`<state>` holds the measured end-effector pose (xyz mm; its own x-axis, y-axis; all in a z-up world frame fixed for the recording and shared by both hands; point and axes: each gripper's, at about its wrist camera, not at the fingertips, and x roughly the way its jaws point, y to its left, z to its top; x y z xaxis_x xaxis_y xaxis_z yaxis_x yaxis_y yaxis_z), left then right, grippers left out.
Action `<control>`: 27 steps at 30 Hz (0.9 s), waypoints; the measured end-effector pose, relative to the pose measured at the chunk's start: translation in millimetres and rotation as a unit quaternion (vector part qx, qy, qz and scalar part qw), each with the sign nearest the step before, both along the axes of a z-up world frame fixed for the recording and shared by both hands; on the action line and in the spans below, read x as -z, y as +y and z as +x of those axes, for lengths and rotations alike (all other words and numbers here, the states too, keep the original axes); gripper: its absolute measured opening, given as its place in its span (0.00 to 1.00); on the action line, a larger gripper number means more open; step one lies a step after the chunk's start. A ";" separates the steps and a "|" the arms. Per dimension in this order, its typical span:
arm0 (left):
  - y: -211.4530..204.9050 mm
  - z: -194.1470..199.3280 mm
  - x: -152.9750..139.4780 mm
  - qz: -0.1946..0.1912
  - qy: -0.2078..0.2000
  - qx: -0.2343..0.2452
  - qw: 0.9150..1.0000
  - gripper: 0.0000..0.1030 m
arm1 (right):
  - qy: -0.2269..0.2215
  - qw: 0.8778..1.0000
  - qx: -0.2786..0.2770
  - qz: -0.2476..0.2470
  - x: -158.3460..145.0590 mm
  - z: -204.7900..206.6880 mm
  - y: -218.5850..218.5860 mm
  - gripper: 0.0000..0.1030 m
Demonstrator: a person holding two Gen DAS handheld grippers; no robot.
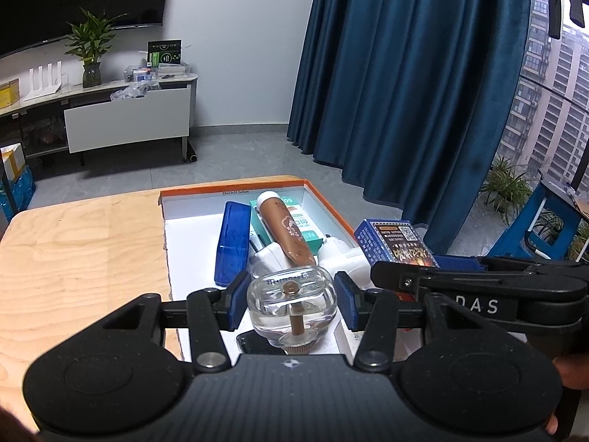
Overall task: Organize rigid objects
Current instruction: 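Lower the glass bottle with left tool while right tool lowers the card box into the box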
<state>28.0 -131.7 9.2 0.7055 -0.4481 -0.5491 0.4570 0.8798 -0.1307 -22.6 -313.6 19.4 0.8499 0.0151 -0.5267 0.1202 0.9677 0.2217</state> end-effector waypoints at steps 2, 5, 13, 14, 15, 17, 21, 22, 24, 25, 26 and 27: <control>0.0 -1.3 -0.6 0.000 -0.001 -0.002 1.000 0.48 | -0.001 1.000 -0.001 0.000 -0.3 -1.4 -0.6 0.69; -0.4 -4.6 -1.2 0.000 -0.003 -0.003 1.000 0.48 | -0.005 1.000 -0.002 -0.001 -1.3 -5.8 -0.3 0.69; -2.2 -8.7 -1.4 0.004 -0.007 -0.001 1.000 0.48 | -0.009 1.000 0.001 0.002 -2.4 -14.2 -2.1 0.69; -2.6 -8.3 -1.3 0.005 -0.007 -0.001 1.000 0.48 | -0.010 1.000 0.002 0.003 -2.7 -14.6 -2.8 0.69; -3.2 -7.4 -1.2 0.006 -0.007 0.000 1.000 0.48 | -0.011 1.000 0.003 0.004 -3.1 -14.6 -3.8 0.69; -4.0 -5.7 -1.0 0.007 -0.008 0.001 1.000 0.48 | -0.014 1.000 0.005 0.005 -3.3 -15.2 -5.5 0.69; -4.9 -2.7 0.0 0.010 -0.007 0.004 1.000 0.49 | -0.015 1.000 0.006 0.007 -2.8 -14.6 -8.0 0.69; -5.3 -2.1 0.6 0.010 -0.007 0.005 1.000 0.48 | -0.015 1.000 0.006 0.008 -2.7 -14.7 -8.1 0.69; -5.4 -0.9 2.2 0.011 -0.005 0.005 1.000 0.49 | -0.013 1.000 0.006 0.009 -1.6 -12.2 -10.1 0.69; -5.3 -0.6 2.8 0.011 -0.003 0.006 1.000 0.49 | -0.011 1.000 0.006 0.010 -1.2 -10.5 -11.2 0.69; -5.2 0.0 2.8 0.012 -0.003 0.007 1.000 0.49 | -0.010 1.000 0.006 0.010 -1.2 -8.4 -12.2 0.69; -5.6 0.7 2.7 0.012 -0.003 0.007 1.000 0.49 | -0.010 1.000 0.006 0.011 -0.8 -7.3 -13.4 0.69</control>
<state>28.7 -137.3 6.5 0.7033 -0.4438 -0.5553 0.4697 0.8765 -0.1057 -29.8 -327.1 20.2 0.8601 0.0163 -0.5098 0.1266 0.9614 0.2444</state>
